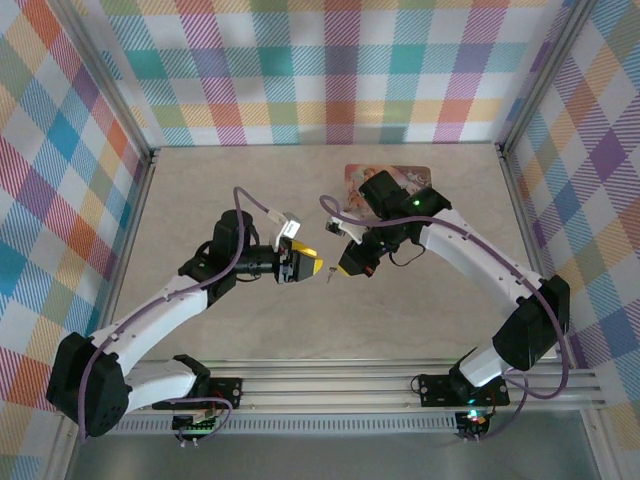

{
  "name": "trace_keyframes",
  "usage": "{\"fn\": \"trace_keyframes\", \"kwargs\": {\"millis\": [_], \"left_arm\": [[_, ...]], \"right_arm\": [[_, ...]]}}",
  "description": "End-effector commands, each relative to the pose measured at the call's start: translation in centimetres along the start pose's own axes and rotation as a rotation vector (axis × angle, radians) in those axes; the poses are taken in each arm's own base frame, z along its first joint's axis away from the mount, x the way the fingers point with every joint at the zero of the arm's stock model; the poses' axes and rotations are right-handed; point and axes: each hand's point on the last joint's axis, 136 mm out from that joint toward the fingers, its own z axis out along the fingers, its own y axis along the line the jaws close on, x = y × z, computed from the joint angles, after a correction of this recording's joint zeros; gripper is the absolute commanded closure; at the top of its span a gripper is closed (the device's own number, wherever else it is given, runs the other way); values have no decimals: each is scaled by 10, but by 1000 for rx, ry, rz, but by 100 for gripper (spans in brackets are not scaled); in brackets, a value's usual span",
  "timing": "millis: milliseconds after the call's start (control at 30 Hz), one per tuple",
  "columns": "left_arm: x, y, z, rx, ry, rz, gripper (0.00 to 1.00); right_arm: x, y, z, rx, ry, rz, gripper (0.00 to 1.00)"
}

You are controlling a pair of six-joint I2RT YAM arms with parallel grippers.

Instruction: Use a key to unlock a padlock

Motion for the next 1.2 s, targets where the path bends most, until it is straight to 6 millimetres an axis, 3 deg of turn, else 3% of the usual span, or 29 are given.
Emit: {"fn": "trace_keyframes", "kwargs": {"millis": [0,167,367,433,533,567,700,733,800,900,1033,1167], "left_arm": [[2,-24,2,115,44,73,49],[24,-28,18,165,189,42,49],[23,-26,31,183,214,31,52],[22,-26,32,188,218,33,62],[23,-25,32,184,235,24,93],[24,-24,33,180,242,18,99],[29,-15,36,139,270,-32,100],[29,-10,37,113,269,-48,100],[26,0,40,62,256,-98,100],[18,16,47,10,222,-187,100],[4,29,54,-46,138,-268,100],[-14,33,55,-55,47,-333,100]], "right_arm": [[-2,10,-6,-37,-27,-22,100],[-4,12,-8,-52,-28,-19,100],[-8,19,-9,-86,-43,-17,100],[-9,19,-9,-86,-45,-19,100],[-9,17,-9,-80,-45,-15,100],[-9,16,-9,-76,-47,-11,100],[-20,7,-14,-38,-85,54,100],[-26,0,-18,-9,-109,91,96],[-38,-17,-27,53,-178,175,70],[-54,-29,-47,24,-334,317,56],[-65,-39,-69,-6,-561,418,49],[-56,-47,-69,9,-666,519,46]]}}
